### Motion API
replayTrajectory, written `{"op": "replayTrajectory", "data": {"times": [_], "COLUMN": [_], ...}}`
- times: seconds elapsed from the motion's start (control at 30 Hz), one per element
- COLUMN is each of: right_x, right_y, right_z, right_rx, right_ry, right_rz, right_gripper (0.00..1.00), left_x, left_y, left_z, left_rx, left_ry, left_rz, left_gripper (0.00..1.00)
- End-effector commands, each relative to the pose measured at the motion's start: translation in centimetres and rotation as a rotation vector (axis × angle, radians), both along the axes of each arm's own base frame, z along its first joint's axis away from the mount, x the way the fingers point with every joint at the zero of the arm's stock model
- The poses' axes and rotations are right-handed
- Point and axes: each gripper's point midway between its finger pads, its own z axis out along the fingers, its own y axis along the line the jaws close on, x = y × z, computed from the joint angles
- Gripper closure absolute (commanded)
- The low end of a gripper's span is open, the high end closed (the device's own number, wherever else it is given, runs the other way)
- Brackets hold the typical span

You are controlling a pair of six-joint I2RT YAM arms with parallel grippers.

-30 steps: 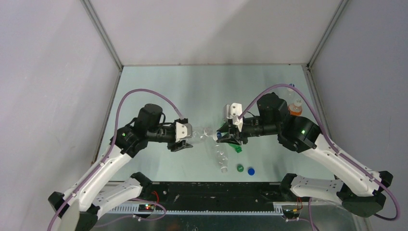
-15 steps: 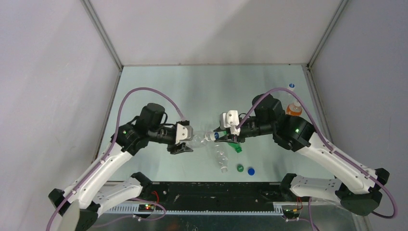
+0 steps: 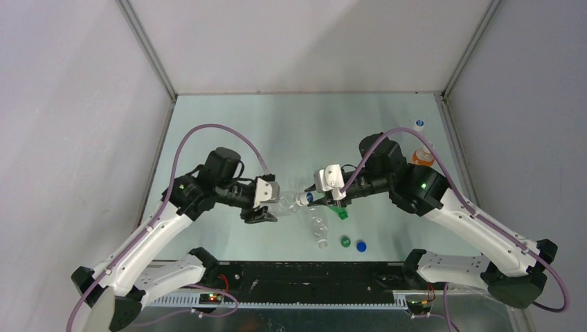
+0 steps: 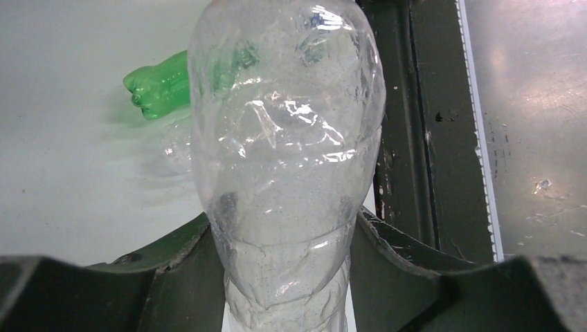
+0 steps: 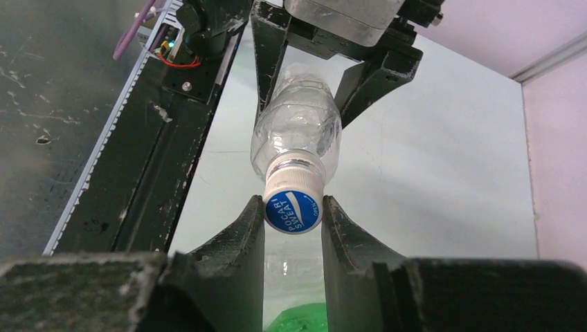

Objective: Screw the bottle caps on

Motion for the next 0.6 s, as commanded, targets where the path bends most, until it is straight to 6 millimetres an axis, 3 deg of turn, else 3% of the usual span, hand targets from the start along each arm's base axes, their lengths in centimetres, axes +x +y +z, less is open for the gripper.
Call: {"op": "replayTrajectory", "data": {"times": [0.0,0.13,0.57], "right_x": [-1.1,-2.0,-1.2], "right_y": [0.2,-0.1,-0.2], "right_z": [-0.5,-1.1,-2.1], "right_rx": [-0.004,-0.019,-0.052], "right_ry": [-0.002,-0.01,-0.042], "right_rz": [0.094,0.159,0.156], "right_gripper": [1.0,1.0,1.0], "left_x": [-0.7,-0.7,-0.5], "left_y": [-1.8,-2.1,-3.0], "left_z": [3.2,3.6,3.6], "left_rx": [-0.117,-0.122,-0.099], "left_ry": [-0.06,-0.056,-0.049], "left_rz": [-0.099,-0.109,-0.103], "left_gripper": [0.61,0.61,0.62]}}
